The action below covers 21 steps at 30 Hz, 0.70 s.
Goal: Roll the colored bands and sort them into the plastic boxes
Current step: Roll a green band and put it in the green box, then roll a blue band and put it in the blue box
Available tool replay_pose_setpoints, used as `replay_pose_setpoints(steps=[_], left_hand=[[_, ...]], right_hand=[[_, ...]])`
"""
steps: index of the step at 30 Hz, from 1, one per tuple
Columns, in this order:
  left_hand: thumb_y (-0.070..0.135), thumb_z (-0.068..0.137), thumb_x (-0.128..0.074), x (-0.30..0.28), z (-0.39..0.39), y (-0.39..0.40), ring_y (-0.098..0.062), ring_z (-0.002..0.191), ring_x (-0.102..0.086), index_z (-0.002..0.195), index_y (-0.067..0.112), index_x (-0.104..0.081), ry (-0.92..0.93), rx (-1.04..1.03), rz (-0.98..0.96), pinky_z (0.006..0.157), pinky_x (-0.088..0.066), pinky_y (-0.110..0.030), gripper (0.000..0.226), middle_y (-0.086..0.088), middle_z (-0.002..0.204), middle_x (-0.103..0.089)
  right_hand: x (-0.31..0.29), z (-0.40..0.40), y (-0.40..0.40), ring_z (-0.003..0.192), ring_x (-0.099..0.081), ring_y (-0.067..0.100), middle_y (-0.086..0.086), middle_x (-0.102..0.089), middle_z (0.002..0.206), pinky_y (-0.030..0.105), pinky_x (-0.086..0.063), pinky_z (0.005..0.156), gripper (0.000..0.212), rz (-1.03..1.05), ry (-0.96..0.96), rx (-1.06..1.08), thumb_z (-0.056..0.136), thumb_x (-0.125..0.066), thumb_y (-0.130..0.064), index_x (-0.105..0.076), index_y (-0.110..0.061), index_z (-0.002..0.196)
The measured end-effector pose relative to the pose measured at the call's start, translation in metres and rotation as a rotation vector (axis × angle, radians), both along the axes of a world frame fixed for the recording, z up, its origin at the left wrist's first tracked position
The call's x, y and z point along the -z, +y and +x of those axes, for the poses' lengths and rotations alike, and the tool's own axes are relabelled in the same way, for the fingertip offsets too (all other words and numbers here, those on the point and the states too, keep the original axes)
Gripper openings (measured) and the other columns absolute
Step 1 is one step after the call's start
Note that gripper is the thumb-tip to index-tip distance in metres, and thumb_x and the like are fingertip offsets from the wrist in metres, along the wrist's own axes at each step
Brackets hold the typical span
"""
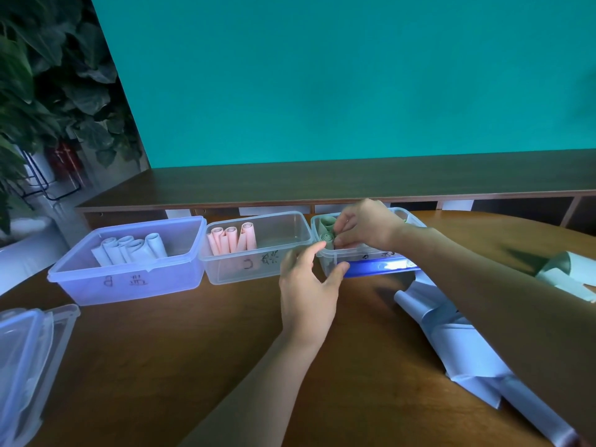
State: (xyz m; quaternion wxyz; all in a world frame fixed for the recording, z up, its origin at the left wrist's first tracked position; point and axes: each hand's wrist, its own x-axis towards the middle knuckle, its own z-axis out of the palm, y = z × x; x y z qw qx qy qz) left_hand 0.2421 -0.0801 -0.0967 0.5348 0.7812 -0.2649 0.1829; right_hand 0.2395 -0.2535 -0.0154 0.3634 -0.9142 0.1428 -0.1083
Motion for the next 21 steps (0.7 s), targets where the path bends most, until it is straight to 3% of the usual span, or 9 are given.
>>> replay_pose_setpoints(steps=[4,7,9,11,13,15,21], left_hand=[[0.041,0.081,-0.080,-0.001,-0.001,0.001,-0.015,0.106,-0.059,0.126,0.026,-0.067,-0.028,-0.017,0.008,0.077,-0.051,-0.019,0.049,0.000,0.120,-0.062],[0.039,0.083,-0.079,-0.003,-0.005,0.003,-0.015,0.107,-0.060,0.124,0.025,-0.068,-0.076,-0.021,-0.026,0.079,-0.058,-0.028,0.045,0.001,0.123,-0.061],[0.035,0.083,-0.079,-0.006,-0.011,0.005,-0.016,0.107,-0.059,0.121,0.021,-0.070,-0.122,-0.025,-0.085,0.083,-0.057,-0.030,0.041,0.000,0.119,-0.063],[0.030,0.084,-0.080,-0.010,-0.021,0.005,-0.012,0.100,-0.058,0.118,0.019,-0.071,-0.150,-0.014,-0.119,0.085,-0.050,-0.019,0.037,0.002,0.110,-0.065],[0.027,0.085,-0.079,-0.015,-0.037,0.004,-0.006,0.093,-0.058,0.117,0.021,-0.071,-0.127,0.060,-0.124,0.081,-0.043,-0.009,0.033,0.008,0.104,-0.068],[0.026,0.087,-0.077,-0.016,-0.058,0.001,-0.001,0.092,-0.060,0.117,0.024,-0.071,-0.059,0.204,-0.099,0.078,-0.043,-0.008,0.031,0.015,0.102,-0.069],[0.025,0.086,-0.077,-0.007,-0.119,-0.004,0.004,0.088,-0.061,0.111,0.022,-0.073,0.009,0.463,0.114,0.076,-0.044,-0.006,0.025,0.013,0.099,-0.071]], right_hand=[[-0.010,-0.013,-0.003,0.073,-0.076,0.023,0.013,-0.076,0.086,0.025,-0.061,0.069,0.021,0.025,-0.017,0.007,0.079,-0.082,0.003,-0.071,-0.003,0.096],[-0.021,-0.034,-0.004,0.075,-0.076,0.026,0.012,-0.077,0.085,0.031,-0.063,0.076,0.020,-0.002,-0.059,0.017,0.080,-0.080,0.001,-0.071,-0.004,0.097],[-0.027,-0.054,-0.003,0.069,-0.073,0.020,0.009,-0.077,0.081,0.028,-0.061,0.072,0.015,-0.037,-0.102,0.027,0.083,-0.079,-0.004,-0.071,-0.006,0.096],[-0.031,-0.080,-0.001,0.061,-0.067,0.010,0.008,-0.076,0.080,0.020,-0.057,0.064,0.011,-0.048,-0.162,0.058,0.087,-0.077,-0.010,-0.071,-0.007,0.096],[-0.032,-0.108,0.003,0.055,-0.063,0.003,0.006,-0.075,0.080,0.014,-0.051,0.056,0.010,-0.053,-0.206,0.094,0.089,-0.077,-0.015,-0.071,-0.009,0.095],[-0.028,-0.136,0.008,0.054,-0.063,0.001,0.006,-0.075,0.079,0.014,-0.050,0.054,0.009,-0.061,-0.226,0.114,0.088,-0.077,-0.016,-0.072,-0.009,0.092],[-0.001,-0.215,0.024,0.061,-0.064,0.001,-0.008,-0.073,0.073,0.022,-0.054,0.065,0.003,-0.152,-0.177,0.221,0.087,-0.076,-0.020,-0.074,-0.019,0.085]])
